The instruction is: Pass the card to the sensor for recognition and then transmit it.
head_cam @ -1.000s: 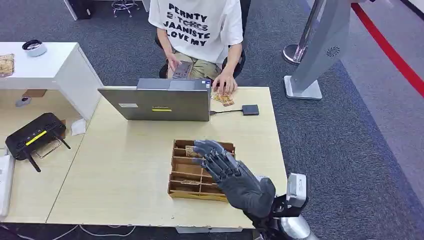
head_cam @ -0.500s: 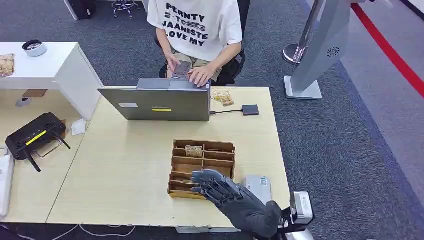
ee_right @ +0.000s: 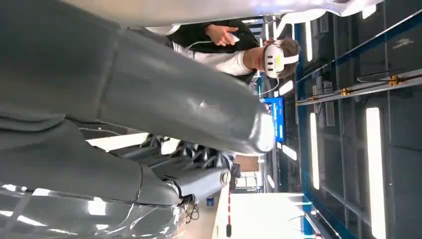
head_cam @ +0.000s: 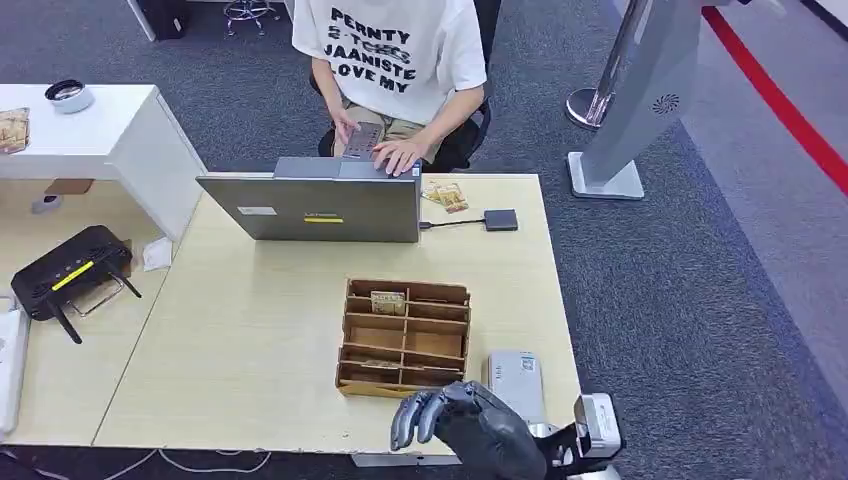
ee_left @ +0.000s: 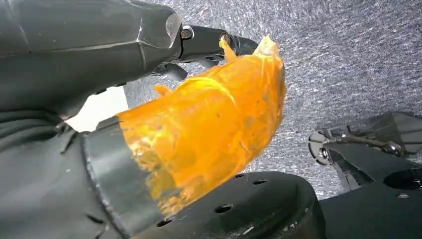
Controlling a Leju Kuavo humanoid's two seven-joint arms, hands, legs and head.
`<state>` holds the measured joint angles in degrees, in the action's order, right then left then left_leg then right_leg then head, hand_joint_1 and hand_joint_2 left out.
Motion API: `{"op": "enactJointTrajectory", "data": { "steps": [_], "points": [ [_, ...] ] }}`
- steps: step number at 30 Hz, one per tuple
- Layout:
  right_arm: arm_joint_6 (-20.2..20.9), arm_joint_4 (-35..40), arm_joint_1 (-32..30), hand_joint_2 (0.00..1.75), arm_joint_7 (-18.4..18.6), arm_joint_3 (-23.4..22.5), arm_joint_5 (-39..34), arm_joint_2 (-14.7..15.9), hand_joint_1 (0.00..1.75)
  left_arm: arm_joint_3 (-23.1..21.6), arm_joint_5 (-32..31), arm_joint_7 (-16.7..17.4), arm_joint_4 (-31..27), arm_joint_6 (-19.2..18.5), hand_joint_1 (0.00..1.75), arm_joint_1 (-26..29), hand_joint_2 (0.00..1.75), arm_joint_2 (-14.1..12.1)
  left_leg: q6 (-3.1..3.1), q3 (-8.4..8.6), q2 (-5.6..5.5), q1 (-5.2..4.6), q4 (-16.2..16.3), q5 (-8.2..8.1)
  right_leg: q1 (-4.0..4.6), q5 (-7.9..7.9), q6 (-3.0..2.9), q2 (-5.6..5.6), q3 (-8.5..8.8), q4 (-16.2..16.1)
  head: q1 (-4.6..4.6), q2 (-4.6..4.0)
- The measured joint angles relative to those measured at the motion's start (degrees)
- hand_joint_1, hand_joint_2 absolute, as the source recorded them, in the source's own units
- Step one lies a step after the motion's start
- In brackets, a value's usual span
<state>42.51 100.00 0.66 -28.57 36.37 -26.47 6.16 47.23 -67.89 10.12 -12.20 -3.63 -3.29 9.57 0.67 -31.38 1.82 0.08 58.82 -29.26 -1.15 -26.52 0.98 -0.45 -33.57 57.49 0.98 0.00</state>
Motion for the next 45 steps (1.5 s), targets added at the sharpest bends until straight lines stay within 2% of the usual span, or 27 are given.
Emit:
{"op": "enactJointTrajectory", "data": {
  "steps": [13,17,30,31,33,35,45],
  "points": [
    [0.63,-0.2,-0.06,0.0,-0.11,0.44,-0.44,0.0,1.69,0.0,0.0,0.15,0.0,0.2,0.0,0.0,0.0,0.0,0.0,0.0,0.0,0.0,0.0,0.0,0.0,0.0,0.0,0.0,0.0,0.0,0.0,0.0],
    [0.63,-0.37,-0.07,0.0,-0.11,0.52,-0.48,0.0,1.75,0.0,0.0,0.15,0.0,0.22,0.0,0.0,0.0,0.0,0.0,0.0,0.0,0.0,0.0,0.0,0.0,0.0,0.0,0.0,0.0,0.0,0.0,0.0],
    [0.72,-0.41,-0.21,0.0,-0.28,0.79,-0.52,0.0,1.75,0.07,0.04,0.07,0.0,0.35,0.0,0.0,0.0,0.02,0.0,0.0,0.0,0.0,0.0,0.0,0.0,0.0,0.0,0.0,0.0,0.0,0.0,0.0],
    [0.72,-0.41,-0.23,0.0,-0.28,0.79,-0.52,0.0,1.75,0.09,0.04,0.07,0.0,0.35,0.07,0.0,0.0,0.02,0.0,0.0,0.0,0.0,0.0,0.0,0.0,0.0,0.0,0.0,0.0,0.0,0.0,0.0],
    [0.83,-0.41,-0.3,0.0,-0.37,0.79,-0.59,0.0,1.75,0.09,0.13,0.07,0.0,0.39,1.41,0.0,0.0,0.02,0.0,0.0,0.0,0.0,0.0,0.0,0.0,0.0,0.0,0.0,0.0,0.0,0.0,0.0],
    [1.05,-0.41,-0.41,0.0,-0.52,0.85,-0.81,0.0,1.75,0.13,0.22,0.07,0.0,0.57,1.75,0.0,0.0,0.02,0.0,0.0,0.0,0.0,0.0,0.0,0.0,0.0,0.0,0.0,0.0,0.0,0.0,0.0],
    [2.41,-1.07,-0.27,0.0,-0.96,1.68,-1.09,0.0,1.75,0.63,0.79,-0.11,0.0,0.7,1.75,-0.01,0.0,0.28,0.0,-0.01,0.0,0.0,0.0,0.0,0.0,0.0,0.0,0.0,0.01,0.0,0.0,0.0]
  ]
}}
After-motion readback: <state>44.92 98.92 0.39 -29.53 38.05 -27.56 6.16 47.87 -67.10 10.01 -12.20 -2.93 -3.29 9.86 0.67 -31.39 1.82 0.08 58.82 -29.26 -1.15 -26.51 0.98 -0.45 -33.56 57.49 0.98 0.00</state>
